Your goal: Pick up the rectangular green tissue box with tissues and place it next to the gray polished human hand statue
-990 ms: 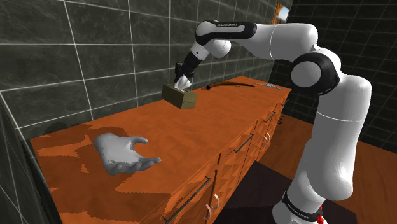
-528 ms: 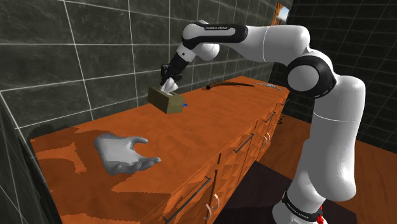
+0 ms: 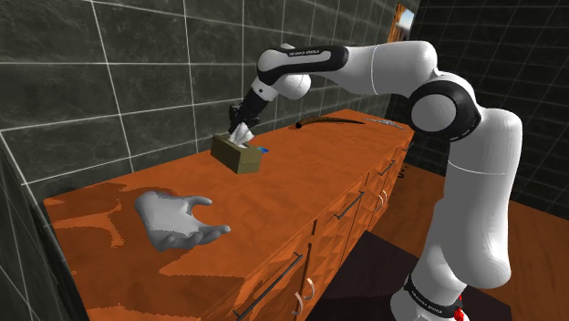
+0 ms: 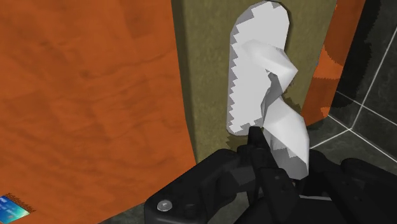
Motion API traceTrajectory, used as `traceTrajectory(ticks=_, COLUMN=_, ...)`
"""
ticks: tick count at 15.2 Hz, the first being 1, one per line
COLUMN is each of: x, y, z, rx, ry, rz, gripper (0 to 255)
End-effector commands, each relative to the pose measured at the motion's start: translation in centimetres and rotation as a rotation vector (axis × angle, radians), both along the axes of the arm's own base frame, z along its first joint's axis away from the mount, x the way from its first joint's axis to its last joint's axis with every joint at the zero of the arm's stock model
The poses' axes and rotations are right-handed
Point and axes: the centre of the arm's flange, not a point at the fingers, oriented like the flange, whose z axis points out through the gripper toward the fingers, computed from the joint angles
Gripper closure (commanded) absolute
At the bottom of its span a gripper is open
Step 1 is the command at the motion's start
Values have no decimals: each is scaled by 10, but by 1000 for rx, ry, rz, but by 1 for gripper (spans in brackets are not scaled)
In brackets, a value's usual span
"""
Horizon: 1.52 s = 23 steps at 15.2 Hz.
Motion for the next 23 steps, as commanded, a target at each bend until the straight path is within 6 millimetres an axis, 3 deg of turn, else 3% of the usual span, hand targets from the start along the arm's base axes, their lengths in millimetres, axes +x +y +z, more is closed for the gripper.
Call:
traceTrajectory(ticks=1, x=0, y=-1, z=-11, rx=0, ry=-1, rz=0, gripper=255)
traceTrajectory(ticks=23, x=0, y=-1, z=-127, rx=0, ry=-1, rz=0, gripper=255)
